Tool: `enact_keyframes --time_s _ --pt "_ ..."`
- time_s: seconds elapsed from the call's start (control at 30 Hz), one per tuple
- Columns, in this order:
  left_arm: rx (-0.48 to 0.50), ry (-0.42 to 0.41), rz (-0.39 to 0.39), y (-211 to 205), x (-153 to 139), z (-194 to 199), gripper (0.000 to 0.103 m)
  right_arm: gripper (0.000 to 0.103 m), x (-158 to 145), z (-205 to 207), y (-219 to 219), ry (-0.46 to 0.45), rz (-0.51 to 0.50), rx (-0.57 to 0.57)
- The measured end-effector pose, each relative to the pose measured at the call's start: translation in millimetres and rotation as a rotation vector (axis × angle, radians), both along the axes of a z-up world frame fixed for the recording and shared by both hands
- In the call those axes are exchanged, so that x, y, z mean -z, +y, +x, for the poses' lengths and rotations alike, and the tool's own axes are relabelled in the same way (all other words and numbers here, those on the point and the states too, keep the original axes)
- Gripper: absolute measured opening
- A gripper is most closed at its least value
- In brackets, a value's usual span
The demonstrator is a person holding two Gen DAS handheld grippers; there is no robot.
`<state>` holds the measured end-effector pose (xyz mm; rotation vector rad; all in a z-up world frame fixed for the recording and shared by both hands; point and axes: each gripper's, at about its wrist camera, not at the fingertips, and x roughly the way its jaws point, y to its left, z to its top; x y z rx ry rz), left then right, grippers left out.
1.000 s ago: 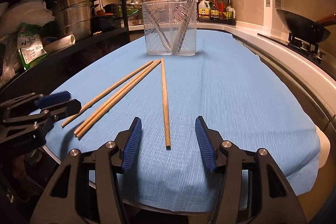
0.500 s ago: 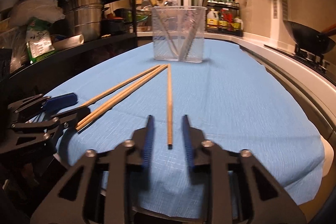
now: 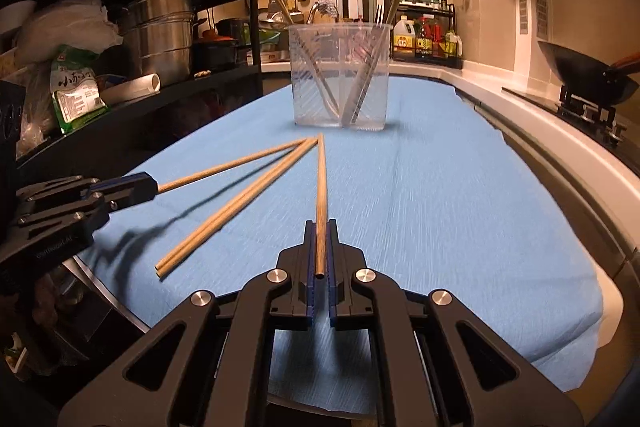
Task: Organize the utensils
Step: 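Lift both held chopsticks and carry them over the clear container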
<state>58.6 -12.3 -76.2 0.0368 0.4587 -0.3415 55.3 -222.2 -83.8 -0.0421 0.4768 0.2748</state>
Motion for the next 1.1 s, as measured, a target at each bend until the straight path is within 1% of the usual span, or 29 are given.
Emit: enact_keyframes --time_s 0.17,0.27,0.43,0.57,0.8,1.1 --pt "0.004 -0.086 -0.018 1.6 -31.3 -6.4 0.005 0.005 -25.6 -2.6 -1.4 -0.058 0.02 0.001" --pt "0.007 -0.121 -0.023 -0.1 -44.0 -6.0 0.005 0.005 -39.2 -2.4 -1.6 -0.089 0.03 0.001" --pt "0.005 -0.144 -0.046 -2.5 -59.9 0.0 0.005 0.005 -56.7 2.9 -0.4 -0.117 0.041 0.0" --pt "0.009 -0.181 -0.056 -6.6 -76.3 3.1 0.004 0.005 -71.1 12.8 1.6 -0.131 0.04 0.004" --pt "0.012 -0.174 -0.049 -8.1 -101.4 24.0 0.004 0.005 -92.2 37.4 4.7 -0.105 0.024 0.018" --pt "-0.006 -0.145 -0.028 -6.2 -137.1 54.9 0.004 0.005 -126.2 59.6 3.7 -0.127 0.008 0.045"
